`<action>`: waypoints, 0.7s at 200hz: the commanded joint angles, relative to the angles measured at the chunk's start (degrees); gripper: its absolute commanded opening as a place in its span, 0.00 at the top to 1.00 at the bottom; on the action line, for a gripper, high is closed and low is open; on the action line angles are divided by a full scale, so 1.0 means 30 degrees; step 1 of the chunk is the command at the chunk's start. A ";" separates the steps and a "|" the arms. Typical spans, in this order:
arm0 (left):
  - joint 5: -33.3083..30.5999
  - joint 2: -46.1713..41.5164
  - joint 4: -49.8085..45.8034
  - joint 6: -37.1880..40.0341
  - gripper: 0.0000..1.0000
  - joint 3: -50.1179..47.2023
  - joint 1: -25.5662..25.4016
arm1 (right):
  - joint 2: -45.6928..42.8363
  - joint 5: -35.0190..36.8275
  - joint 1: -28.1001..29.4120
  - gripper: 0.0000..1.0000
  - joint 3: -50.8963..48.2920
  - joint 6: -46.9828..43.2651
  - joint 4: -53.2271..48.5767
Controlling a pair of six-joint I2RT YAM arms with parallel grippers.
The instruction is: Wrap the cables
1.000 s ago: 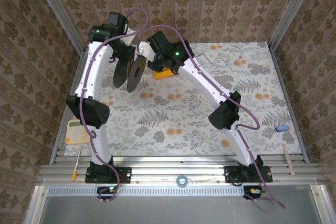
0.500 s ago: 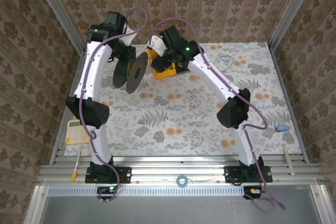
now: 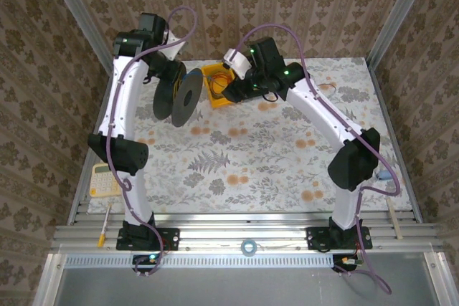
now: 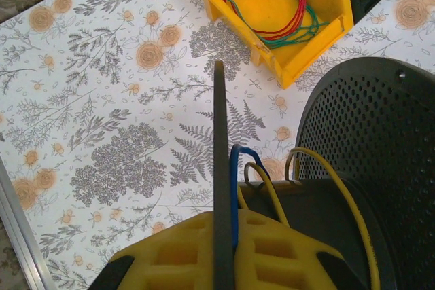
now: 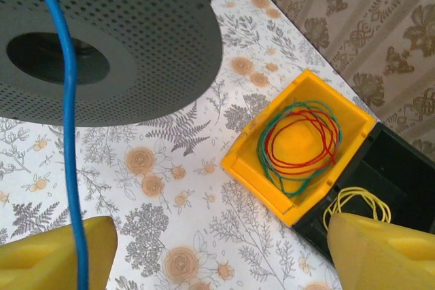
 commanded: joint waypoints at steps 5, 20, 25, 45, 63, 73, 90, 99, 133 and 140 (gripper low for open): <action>0.0776 -0.1100 -0.0303 0.0356 1.00 0.0953 0.0626 | -0.1026 -0.0605 -0.0650 0.20 -0.1250 -0.0190 0.0849; 0.1134 -0.1348 -0.0299 0.0282 1.00 0.1020 0.0865 | -0.1236 -0.0688 -0.0913 0.24 -0.1892 -0.0150 0.1037; 0.1196 -0.1417 -0.0299 0.0230 1.00 0.1043 0.0935 | -0.1306 -0.0685 -0.0974 0.25 -0.2079 -0.0131 0.1050; 0.1544 -0.1703 -0.0316 0.0193 1.00 0.1080 0.1176 | -0.1465 -0.0669 -0.1209 0.34 -0.2759 -0.0066 0.1575; 0.1714 -0.1891 -0.0329 0.0192 1.00 0.1036 0.1266 | -0.1513 -0.0683 -0.1348 0.39 -0.3099 -0.0058 0.1784; 0.1755 -0.1976 -0.0328 0.0175 1.00 0.0992 0.1268 | -0.1509 -0.0662 -0.1419 0.43 -0.3233 -0.0055 0.1911; 0.1949 -0.2041 -0.0358 0.0178 1.00 0.0959 0.1266 | -0.1516 -0.0663 -0.1546 0.43 -0.3379 -0.0051 0.2063; 0.1980 -0.2069 -0.0380 0.0171 1.00 0.0935 0.1267 | -0.1591 -0.0535 -0.1587 0.41 -0.3556 -0.0087 0.2271; 0.2015 -0.2155 -0.0424 0.0156 1.00 0.0827 0.1259 | -0.3123 0.0190 -0.1783 0.33 -0.6246 -0.0568 0.5488; 0.2058 -0.2187 -0.0395 0.0152 1.00 0.0805 0.1261 | -0.3520 0.0614 -0.1813 0.32 -0.7089 -0.0727 0.6570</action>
